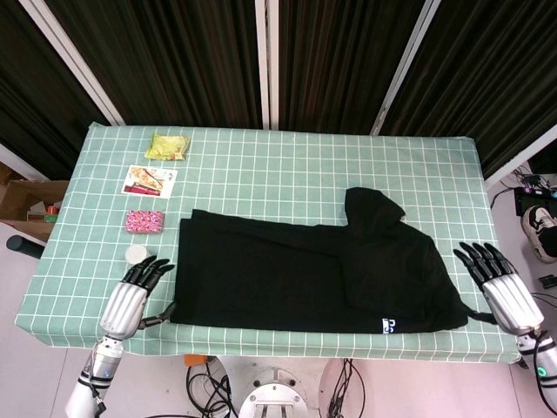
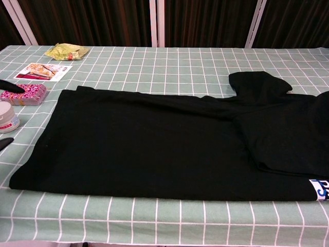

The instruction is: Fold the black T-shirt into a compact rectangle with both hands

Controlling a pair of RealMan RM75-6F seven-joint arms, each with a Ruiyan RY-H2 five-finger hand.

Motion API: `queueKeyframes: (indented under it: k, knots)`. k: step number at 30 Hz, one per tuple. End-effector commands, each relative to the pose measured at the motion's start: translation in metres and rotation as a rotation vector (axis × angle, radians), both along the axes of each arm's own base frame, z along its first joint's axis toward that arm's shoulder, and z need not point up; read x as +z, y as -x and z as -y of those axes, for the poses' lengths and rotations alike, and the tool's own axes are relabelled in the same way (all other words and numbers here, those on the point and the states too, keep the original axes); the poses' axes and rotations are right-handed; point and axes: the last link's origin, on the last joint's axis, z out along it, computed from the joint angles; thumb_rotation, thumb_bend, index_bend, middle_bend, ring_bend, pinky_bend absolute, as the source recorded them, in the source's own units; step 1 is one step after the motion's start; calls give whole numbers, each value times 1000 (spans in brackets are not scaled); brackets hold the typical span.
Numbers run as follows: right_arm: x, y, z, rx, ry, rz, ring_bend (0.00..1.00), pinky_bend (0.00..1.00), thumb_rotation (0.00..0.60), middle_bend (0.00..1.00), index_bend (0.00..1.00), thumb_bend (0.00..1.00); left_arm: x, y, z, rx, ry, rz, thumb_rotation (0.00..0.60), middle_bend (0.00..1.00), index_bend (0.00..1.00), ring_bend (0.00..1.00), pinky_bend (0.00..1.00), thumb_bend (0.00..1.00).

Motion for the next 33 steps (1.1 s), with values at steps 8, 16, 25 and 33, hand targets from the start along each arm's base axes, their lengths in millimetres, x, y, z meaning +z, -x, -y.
queueKeyframes:
  k: [8, 16, 25, 33]
  knots:
    - [-29, -79, 174, -203, -77, -27, 0, 78, 600, 188, 315, 365, 11, -16, -34, -22, -20, -62, 543, 161, 241, 105, 210, 264]
    - [-84, -114, 243, -262, -116, -164, 0, 83, 600, 188, 315, 434, 2, -9, -39, 39, 27, -81, 545, 160, 243, 105, 209, 262]
    - [-120, -117, 269, -290, -132, -365, 0, 85, 600, 160, 315, 428, 2, 5, -36, 107, 45, -59, 538, 160, 243, 101, 205, 262]
    - [-97, -83, 247, -330, -111, -339, 0, 72, 600, 149, 333, 199, -4, 11, -29, 130, 65, -47, 535, 157, 243, 98, 204, 261]
